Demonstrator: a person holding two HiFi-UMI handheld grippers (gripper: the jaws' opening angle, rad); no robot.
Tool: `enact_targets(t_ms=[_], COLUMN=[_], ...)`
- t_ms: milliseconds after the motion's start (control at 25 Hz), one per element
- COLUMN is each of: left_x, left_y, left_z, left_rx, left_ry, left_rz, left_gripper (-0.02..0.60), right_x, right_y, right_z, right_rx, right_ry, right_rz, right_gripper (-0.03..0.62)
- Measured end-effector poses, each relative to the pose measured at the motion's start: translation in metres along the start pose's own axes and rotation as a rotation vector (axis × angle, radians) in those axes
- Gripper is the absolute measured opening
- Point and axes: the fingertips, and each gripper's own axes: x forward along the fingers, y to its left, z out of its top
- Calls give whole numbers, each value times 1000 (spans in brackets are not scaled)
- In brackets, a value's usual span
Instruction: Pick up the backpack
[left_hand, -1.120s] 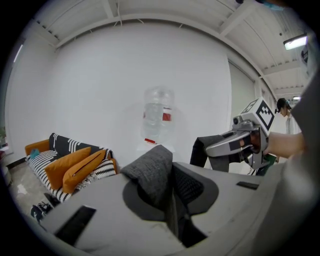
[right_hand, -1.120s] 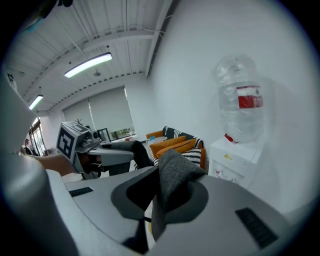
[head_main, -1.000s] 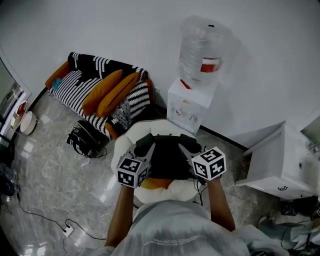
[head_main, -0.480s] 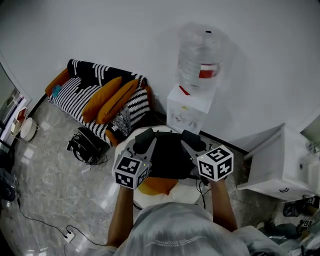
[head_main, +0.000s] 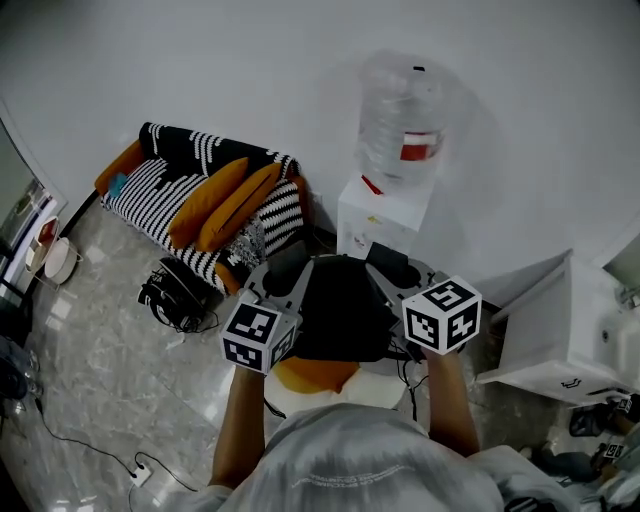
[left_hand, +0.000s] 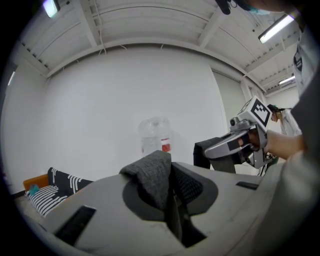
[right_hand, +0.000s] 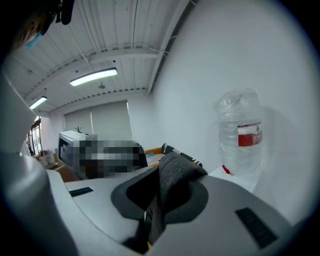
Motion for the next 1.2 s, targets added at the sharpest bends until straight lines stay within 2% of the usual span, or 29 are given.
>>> enact_targets(t_ms=[440,800,1000,1200], left_x=[-15,-27,-32,-37], left_y=[1,3,2,4], left_z=[45,53,61,67], left_rx=[72,74,110,115], left_ry=[-78,-101,-101,-112], left_rz=[21,44,50,60], left_gripper=[48,46,46,46], right_x=[-13,-19,-21,-22], right_y=[14,25,32,38], right_z=[41,46,54,59], right_rx=[-88,-122,-155,-189], right_ry=[-74,-94,-107,-110], right_rz=[8,29,33,44], right_gripper=[34,34,34,34])
